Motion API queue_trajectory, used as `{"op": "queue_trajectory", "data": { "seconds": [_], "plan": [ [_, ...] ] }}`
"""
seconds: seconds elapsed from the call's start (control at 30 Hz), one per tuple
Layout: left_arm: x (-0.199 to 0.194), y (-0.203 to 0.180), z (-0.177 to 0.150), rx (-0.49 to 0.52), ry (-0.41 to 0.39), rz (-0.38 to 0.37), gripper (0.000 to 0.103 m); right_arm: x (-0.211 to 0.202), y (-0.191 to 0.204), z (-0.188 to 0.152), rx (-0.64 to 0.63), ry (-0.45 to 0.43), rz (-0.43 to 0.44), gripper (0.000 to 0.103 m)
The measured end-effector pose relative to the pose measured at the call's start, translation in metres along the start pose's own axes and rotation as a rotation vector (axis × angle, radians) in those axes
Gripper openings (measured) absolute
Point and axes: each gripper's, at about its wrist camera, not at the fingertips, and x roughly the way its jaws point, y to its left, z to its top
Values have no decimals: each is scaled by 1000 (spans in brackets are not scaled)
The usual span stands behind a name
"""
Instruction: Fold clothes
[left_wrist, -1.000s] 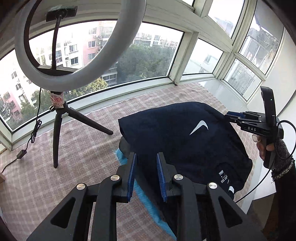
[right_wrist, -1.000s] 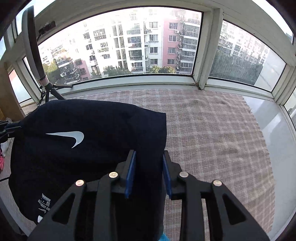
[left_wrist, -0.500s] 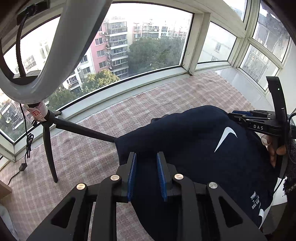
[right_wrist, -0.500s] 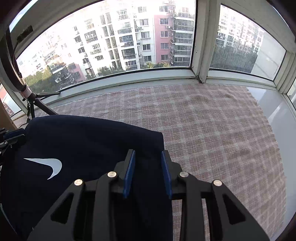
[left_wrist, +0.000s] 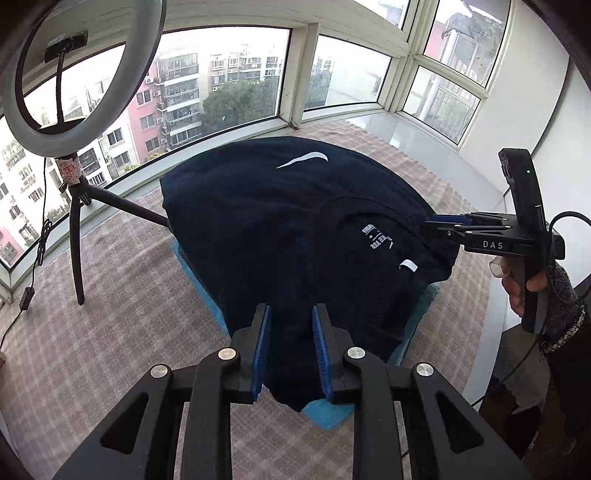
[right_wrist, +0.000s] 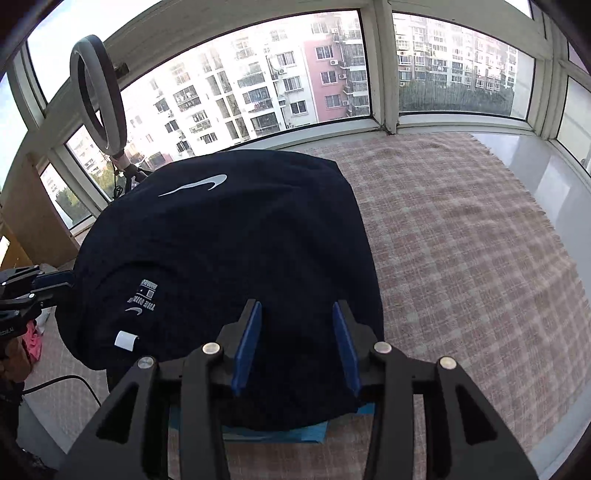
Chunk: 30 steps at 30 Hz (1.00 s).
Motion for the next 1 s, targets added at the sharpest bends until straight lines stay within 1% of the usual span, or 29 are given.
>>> {"op": "queue_trajectory", "data": {
  "seconds": [0.1,0.17,0.2,0.23,0.27,0.3,0.33,0.37,0.4,0.43,0.47,0.53,0.57,0.6,0.63,0.7,0.77,0.83,0.93,1.0],
  "plan": [
    [-15,2,-22,-22,14,-1,22,-20,-16,-36,66,11,-12,40],
    [-29,3,-37,-28,25,10,25,-41,-25,-54,127,9,-58,40],
    [-36,5,-45,-36,31,20,28,-53,-30,-63,158,7,-83,40],
    [-41,5,-51,-41,35,34,30,-63,-30,-70,193,0,-105,40],
    [-46,6,-57,-45,39,54,30,-72,-26,-74,217,-5,-107,40],
    [-50,5,-63,-51,42,77,31,-78,-15,-76,222,-16,-98,40],
    [-54,6,-67,-66,42,87,34,-84,-2,-78,222,-30,-88,45],
    [-58,6,-70,-86,41,88,36,-89,11,-79,222,-43,-78,50],
    [-64,8,-73,-108,36,85,40,-91,29,-81,211,-64,-74,62],
    [-71,9,-75,-127,26,87,46,-93,47,-82,196,-86,-72,66],
    [-78,9,-77,-143,14,94,47,-95,66,-84,182,-109,-70,65],
    [-94,10,-80,-143,-17,123,50,-96,100,-87,137,-117,-81,66],
    [-102,10,-82,-134,-35,139,54,-97,116,-89,113,-119,-88,66],
    [-111,11,-85,-130,-54,154,63,-98,133,-90,90,-122,-95,66],
    [-121,13,-89,-128,-73,168,68,-98,150,-92,66,-124,-102,66],
    [-139,19,-98,-139,-99,193,73,-100,183,-95,19,-128,-116,66],
    [-155,27,-108,-157,-113,218,74,-101,216,-98,-29,-132,-129,66],
    [-169,37,-119,-179,-109,243,74,-104,241,-103,-65,-138,-140,66],
    [-191,51,-139,-196,-120,285,74,-112,267,-117,-68,-151,-157,66],
    [-208,61,-155,-205,-145,282,74,-118,285,-127,-67,-159,-170,66]
  ]
}}
